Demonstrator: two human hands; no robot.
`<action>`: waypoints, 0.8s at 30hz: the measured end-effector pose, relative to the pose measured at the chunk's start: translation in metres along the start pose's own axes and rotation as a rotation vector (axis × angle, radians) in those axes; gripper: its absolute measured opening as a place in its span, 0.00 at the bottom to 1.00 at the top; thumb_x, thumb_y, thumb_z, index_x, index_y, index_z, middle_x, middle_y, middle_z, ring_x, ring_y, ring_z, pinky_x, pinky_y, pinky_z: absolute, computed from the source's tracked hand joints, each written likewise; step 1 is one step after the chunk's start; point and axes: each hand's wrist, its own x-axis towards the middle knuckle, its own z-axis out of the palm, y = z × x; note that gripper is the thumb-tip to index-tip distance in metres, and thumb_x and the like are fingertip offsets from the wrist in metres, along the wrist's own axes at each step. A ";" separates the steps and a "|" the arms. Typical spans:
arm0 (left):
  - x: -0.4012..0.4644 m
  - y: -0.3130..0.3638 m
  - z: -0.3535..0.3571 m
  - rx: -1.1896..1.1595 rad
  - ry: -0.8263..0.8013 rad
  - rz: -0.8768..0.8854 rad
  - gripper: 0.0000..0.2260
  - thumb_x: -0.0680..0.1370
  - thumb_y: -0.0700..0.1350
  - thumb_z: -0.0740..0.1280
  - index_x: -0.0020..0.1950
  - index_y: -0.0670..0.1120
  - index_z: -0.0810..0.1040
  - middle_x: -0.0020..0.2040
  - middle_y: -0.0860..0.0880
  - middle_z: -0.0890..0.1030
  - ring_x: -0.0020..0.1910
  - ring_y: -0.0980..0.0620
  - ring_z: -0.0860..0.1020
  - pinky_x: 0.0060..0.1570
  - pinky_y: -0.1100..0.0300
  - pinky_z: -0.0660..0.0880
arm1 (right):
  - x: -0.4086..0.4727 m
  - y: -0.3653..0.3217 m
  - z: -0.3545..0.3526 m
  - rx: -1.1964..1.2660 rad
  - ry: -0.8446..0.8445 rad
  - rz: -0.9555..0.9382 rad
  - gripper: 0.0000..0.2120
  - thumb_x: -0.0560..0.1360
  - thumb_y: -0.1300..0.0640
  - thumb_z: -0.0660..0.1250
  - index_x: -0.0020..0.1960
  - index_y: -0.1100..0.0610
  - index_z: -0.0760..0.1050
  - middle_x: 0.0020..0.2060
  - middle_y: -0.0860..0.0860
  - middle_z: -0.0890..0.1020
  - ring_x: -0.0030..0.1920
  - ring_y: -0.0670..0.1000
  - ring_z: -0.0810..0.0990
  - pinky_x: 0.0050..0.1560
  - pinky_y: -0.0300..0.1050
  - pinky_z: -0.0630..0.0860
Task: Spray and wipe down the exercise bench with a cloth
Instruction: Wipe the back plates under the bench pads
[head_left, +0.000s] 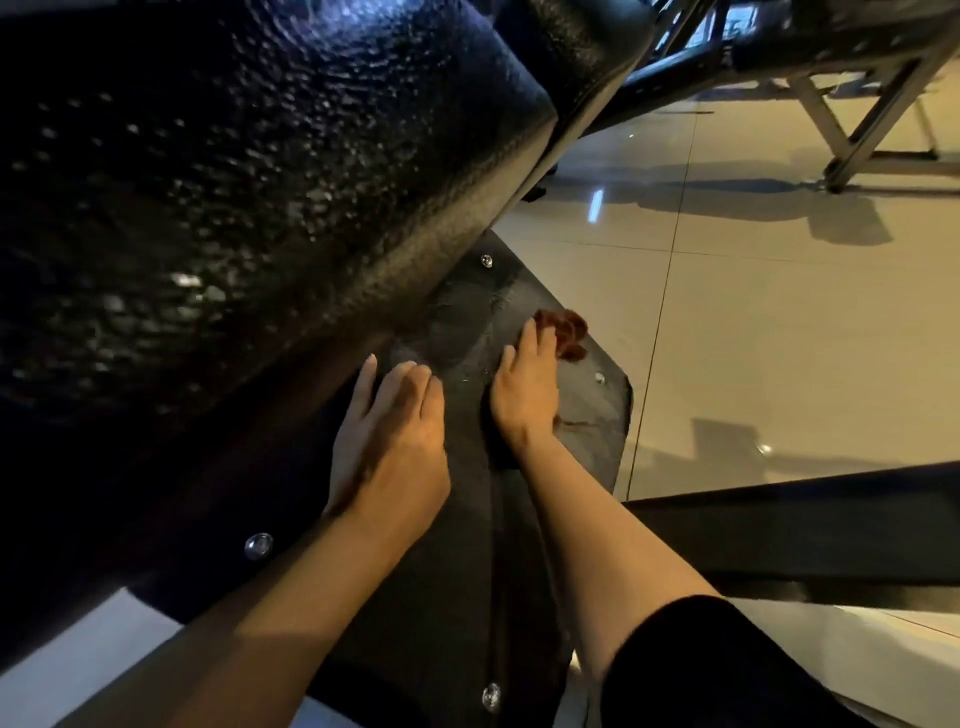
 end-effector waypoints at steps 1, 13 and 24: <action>-0.005 -0.008 0.000 0.004 0.001 -0.019 0.24 0.67 0.48 0.67 0.58 0.34 0.79 0.56 0.37 0.81 0.58 0.40 0.80 0.67 0.45 0.64 | -0.001 -0.024 0.009 0.009 -0.043 -0.085 0.24 0.83 0.59 0.54 0.77 0.61 0.56 0.77 0.59 0.54 0.76 0.58 0.55 0.76 0.52 0.56; -0.067 -0.008 -0.028 0.194 -0.144 0.050 0.32 0.72 0.51 0.63 0.71 0.35 0.66 0.71 0.36 0.69 0.72 0.41 0.65 0.71 0.47 0.41 | -0.088 0.061 -0.020 -0.031 -0.009 0.128 0.25 0.83 0.59 0.52 0.79 0.52 0.53 0.78 0.52 0.55 0.75 0.59 0.59 0.73 0.58 0.62; -0.129 -0.017 -0.071 0.038 -0.136 -0.186 0.25 0.70 0.43 0.69 0.66 0.37 0.75 0.65 0.39 0.76 0.69 0.40 0.70 0.72 0.40 0.60 | -0.122 -0.089 0.037 0.115 -0.111 -0.302 0.26 0.79 0.67 0.54 0.76 0.65 0.56 0.77 0.63 0.55 0.77 0.61 0.54 0.77 0.54 0.52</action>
